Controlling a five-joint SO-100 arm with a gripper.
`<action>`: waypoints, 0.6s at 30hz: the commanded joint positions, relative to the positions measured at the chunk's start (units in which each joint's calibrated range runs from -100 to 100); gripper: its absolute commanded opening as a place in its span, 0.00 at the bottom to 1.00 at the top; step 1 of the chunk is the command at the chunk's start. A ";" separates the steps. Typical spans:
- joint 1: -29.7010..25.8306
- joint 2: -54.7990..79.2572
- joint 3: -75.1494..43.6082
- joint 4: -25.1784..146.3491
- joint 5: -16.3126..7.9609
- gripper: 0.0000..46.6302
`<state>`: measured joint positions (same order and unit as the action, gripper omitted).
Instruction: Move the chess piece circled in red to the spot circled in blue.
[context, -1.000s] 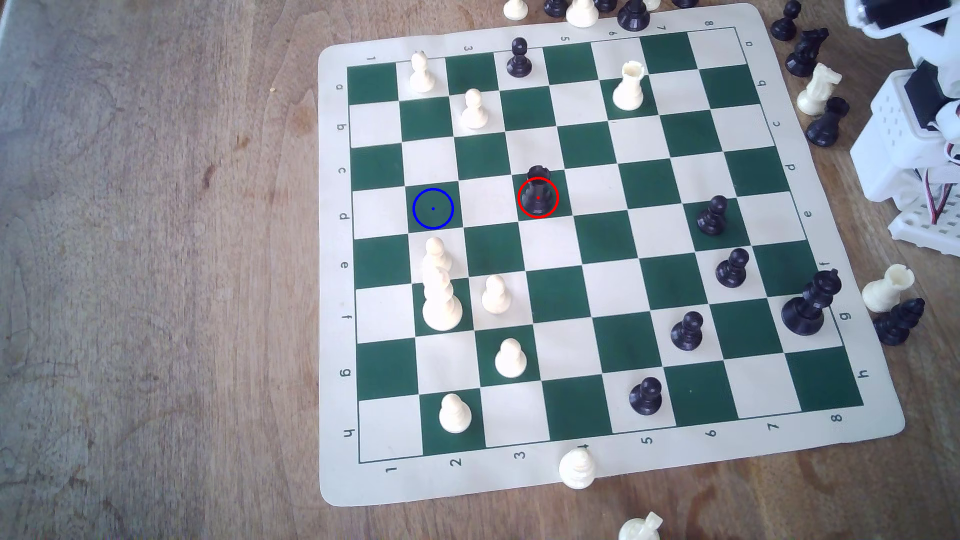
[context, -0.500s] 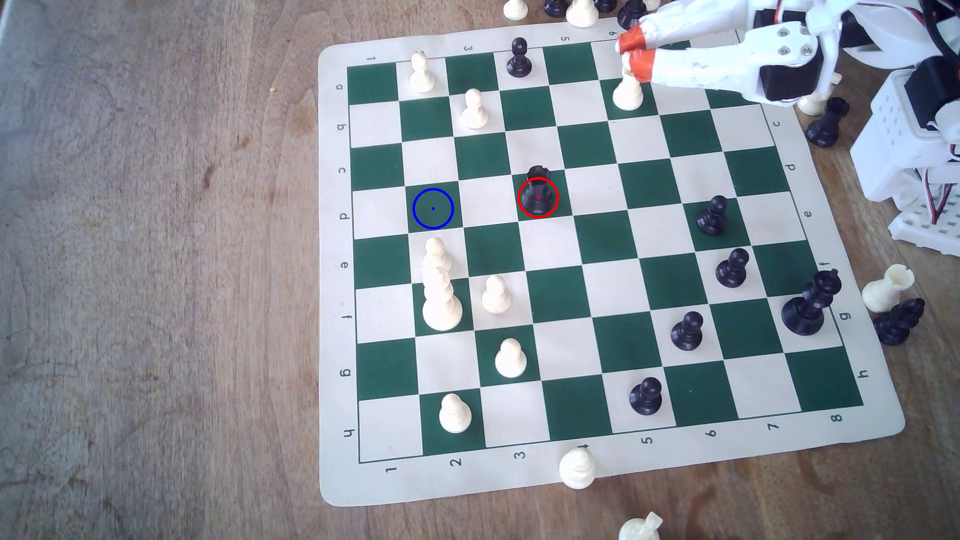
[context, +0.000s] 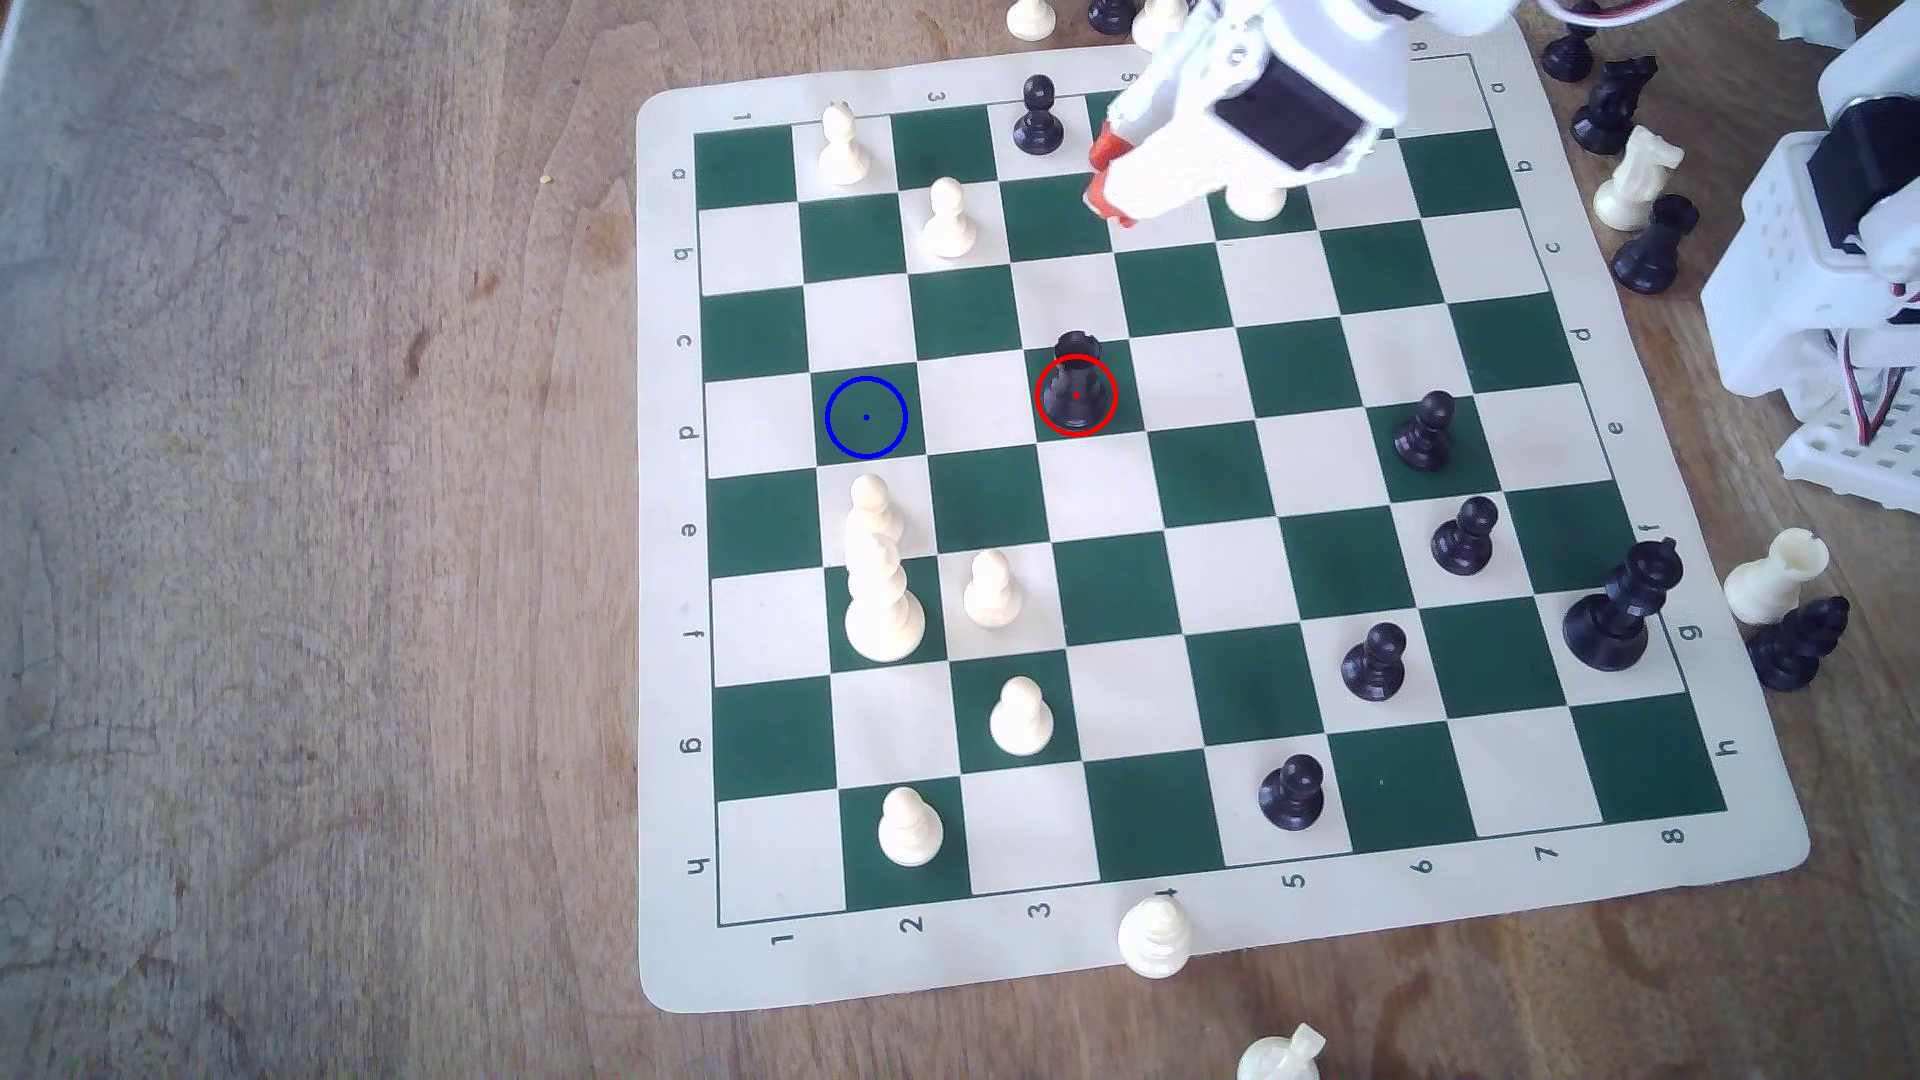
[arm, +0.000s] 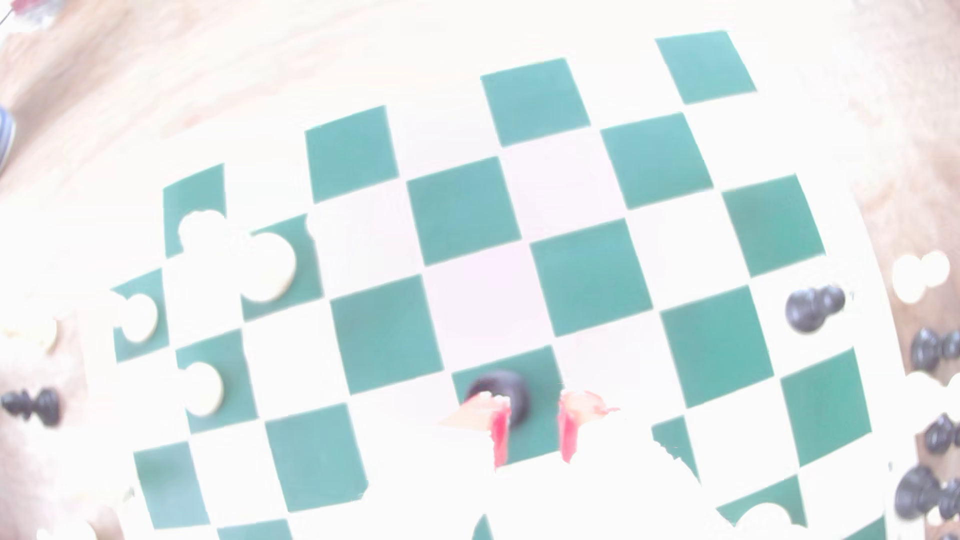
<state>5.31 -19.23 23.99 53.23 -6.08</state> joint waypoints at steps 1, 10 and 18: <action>0.99 4.03 -10.94 2.46 -1.22 0.16; -1.20 8.28 -11.76 5.99 -1.90 0.23; -2.30 14.31 -8.94 0.66 -2.88 0.24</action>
<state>3.02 -5.66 16.04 55.78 -8.82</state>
